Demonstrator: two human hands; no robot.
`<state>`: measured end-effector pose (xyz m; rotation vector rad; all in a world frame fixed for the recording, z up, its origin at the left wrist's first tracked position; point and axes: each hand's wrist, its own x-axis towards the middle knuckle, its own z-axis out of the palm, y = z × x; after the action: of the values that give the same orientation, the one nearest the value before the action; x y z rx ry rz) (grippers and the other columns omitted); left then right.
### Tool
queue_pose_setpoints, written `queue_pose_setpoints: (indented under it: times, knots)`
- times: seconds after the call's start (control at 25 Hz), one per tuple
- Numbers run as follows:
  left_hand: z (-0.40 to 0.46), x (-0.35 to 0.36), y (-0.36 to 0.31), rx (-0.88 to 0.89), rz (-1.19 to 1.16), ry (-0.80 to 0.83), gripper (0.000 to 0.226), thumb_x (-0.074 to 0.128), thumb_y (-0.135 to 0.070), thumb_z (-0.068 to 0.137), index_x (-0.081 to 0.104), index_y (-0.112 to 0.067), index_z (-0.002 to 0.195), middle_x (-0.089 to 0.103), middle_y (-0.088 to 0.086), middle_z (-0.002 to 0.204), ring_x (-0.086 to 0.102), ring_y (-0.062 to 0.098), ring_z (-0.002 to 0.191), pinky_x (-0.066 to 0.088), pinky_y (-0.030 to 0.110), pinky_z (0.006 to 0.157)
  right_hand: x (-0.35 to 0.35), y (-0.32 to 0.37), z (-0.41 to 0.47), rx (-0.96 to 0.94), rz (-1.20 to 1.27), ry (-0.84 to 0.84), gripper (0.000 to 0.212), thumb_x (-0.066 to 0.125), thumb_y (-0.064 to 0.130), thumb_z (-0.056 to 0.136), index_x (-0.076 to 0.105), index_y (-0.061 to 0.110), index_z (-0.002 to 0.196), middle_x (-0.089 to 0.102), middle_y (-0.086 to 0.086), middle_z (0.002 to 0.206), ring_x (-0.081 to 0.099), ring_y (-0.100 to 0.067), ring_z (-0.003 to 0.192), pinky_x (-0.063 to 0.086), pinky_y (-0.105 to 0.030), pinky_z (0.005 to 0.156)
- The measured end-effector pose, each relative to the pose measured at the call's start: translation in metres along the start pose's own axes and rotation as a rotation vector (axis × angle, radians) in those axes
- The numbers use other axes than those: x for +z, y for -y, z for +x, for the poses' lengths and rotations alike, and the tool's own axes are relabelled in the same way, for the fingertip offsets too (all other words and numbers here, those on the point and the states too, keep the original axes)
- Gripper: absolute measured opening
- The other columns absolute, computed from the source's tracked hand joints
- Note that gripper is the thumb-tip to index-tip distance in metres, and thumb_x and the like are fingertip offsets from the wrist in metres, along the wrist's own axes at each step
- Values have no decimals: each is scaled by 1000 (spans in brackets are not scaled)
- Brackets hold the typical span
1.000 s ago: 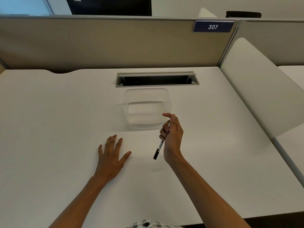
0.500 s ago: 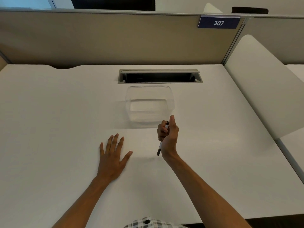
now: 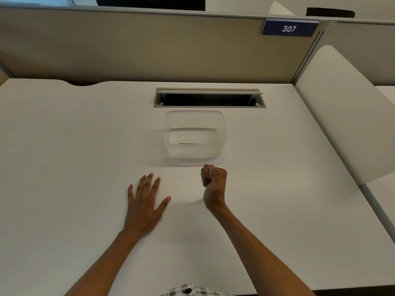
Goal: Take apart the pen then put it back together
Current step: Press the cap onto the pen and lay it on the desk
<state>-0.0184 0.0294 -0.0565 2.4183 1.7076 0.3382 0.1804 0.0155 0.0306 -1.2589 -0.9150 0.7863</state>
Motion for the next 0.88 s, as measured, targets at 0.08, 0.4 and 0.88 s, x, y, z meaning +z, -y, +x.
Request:
queue_pose_setpoints:
  times: [0.08,0.4,0.88]
  knots:
    - [0,0,1,1,0,-1,70,24,-64,90,31,-21,145,26,6,155,18,23,144,11,55,114,1,-4,-1,-5,-11,2,25,33,30,74,19,32,53,15,10,51,12,-10,53,7,-28,54]
    - [0,1,1,0,0,-3,71,23,-65,90,30,-21,146,27,6,155,18,23,144,11,54,114,2,-9,-2,-44,-23,-24,30,32,29,78,22,35,50,17,11,48,12,-6,51,7,-30,54]
    - [0,1,0,2,-1,-8,73,21,-66,90,31,-20,146,26,6,156,18,23,144,11,55,114,4,-8,-1,-73,-15,-27,31,32,30,82,21,35,53,18,11,46,13,-5,49,8,-24,51]
